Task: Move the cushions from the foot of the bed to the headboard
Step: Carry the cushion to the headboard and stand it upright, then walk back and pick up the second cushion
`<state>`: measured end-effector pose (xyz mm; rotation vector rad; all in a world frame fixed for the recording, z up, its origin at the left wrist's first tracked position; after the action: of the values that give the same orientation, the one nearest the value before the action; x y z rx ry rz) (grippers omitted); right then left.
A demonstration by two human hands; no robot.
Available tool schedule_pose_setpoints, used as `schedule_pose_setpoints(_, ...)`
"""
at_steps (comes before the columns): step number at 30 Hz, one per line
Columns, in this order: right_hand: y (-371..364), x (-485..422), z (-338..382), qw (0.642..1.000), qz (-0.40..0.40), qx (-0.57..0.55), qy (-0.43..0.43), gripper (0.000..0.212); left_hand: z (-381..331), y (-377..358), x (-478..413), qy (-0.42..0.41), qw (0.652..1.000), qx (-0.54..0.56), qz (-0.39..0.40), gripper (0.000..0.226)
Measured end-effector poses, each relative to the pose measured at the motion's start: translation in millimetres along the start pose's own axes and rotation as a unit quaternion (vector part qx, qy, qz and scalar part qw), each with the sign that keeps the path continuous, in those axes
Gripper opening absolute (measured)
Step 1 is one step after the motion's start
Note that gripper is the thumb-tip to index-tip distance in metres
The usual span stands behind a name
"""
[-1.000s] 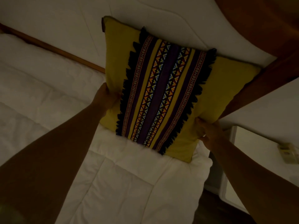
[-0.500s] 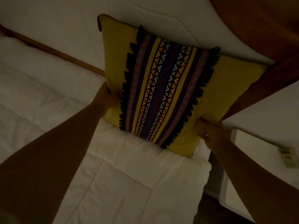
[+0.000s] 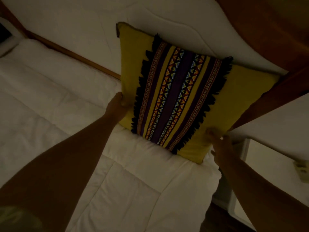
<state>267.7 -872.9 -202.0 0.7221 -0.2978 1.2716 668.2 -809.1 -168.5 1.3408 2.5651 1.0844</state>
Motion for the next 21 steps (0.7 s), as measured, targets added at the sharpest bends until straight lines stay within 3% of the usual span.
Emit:
schedule_pose_setpoints(4,-4,44,-18,0.99,0.069,0.023,-0.122,0.082,20,26,59,-0.022,0.994,-0.108,0.012,0.051)
schedule_pose_setpoints(9,-17,132,-8,0.964,0.186,0.189,0.007,0.077,41,53,154,0.013,0.989,-0.142,0.039,0.056)
schedule_pose_setpoints(12,-23,178,1,0.917,0.259,0.286,0.102,0.056,48,73,214,0.023,0.981,-0.189,0.046,0.056)
schedule_pose_setpoints(16,-22,235,2,0.868,0.32,0.341,0.167,0.057,54,104,301,0.051,0.975,-0.217,0.02,0.055)
schedule_pose_setpoints(21,-16,300,-18,0.737,0.425,0.442,0.283,0.062,64,141,430,0.137,0.974,-0.163,-0.074,0.047)
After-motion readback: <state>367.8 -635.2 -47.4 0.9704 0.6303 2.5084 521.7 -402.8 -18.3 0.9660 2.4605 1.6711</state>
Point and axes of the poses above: each hand's wrist, its own x-axis away from the middle knuckle, its own y-axis out of the back of the hand, z = x × y, the point moved 3 cm from there along -x, towards the middle knuckle, and after that the axes turned 5 degrees about -z, right-handed, at the moved point
